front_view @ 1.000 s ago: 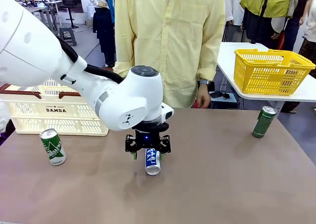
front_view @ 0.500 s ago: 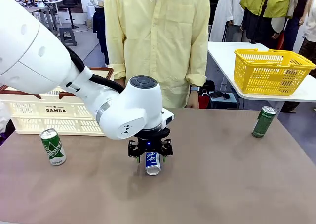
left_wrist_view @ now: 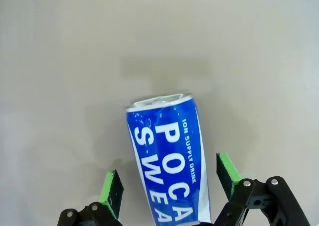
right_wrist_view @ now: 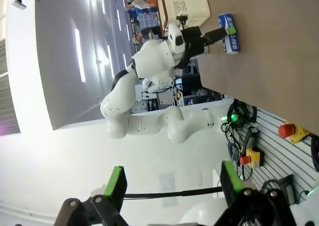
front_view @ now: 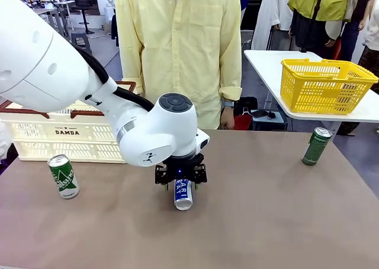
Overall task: Place the drinks into the Shopping basket.
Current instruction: Pick up one drink and place it into the Shopping basket.
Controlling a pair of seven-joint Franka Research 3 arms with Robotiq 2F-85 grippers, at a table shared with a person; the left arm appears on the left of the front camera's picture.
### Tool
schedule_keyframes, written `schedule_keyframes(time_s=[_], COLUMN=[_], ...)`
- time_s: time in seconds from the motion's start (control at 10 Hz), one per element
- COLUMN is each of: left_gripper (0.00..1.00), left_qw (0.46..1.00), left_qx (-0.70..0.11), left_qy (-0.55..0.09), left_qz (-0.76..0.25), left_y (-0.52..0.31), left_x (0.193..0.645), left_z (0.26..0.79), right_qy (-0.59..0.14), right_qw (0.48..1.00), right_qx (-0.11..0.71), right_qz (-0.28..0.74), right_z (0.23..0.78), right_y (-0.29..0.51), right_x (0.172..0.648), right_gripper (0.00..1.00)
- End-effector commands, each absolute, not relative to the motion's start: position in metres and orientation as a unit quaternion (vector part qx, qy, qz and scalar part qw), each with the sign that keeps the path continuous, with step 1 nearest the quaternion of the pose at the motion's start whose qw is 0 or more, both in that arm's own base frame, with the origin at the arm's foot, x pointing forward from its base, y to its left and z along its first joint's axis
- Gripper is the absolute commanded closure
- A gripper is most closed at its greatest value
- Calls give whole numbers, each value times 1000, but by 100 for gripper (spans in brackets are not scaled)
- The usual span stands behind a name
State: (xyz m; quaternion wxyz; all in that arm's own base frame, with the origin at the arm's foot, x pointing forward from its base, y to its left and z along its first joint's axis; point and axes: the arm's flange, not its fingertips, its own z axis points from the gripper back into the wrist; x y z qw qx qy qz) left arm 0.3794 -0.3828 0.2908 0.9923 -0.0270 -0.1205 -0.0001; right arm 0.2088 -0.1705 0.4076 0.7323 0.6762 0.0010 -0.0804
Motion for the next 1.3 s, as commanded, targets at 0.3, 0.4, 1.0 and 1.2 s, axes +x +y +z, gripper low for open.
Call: schedule_keyframes(time_s=[0.3, 0.4, 1.0, 1.2], left_gripper=[74, 100, 100, 100], left_qw=[993, 993, 992, 987], left_qx=[-20, -20, -17, -16], left_qy=[-113, -113, -124, -142], left_qz=[-5, -9, -33, -71], left_y=[-391, -392, -353, -293], left_x=[379, 380, 380, 400], left_z=[276, 276, 366, 478], right_qy=[-19, -19, -19, -19], right_qw=[735, 735, 735, 735], right_qx=[672, 672, 672, 672], right_qz=[-84, -84, -84, -84], right_z=[417, 417, 417, 417], right_y=[-185, -185, -185, -185], right_x=[205, 205, 205, 205], right_gripper=[0, 0, 0, 0])
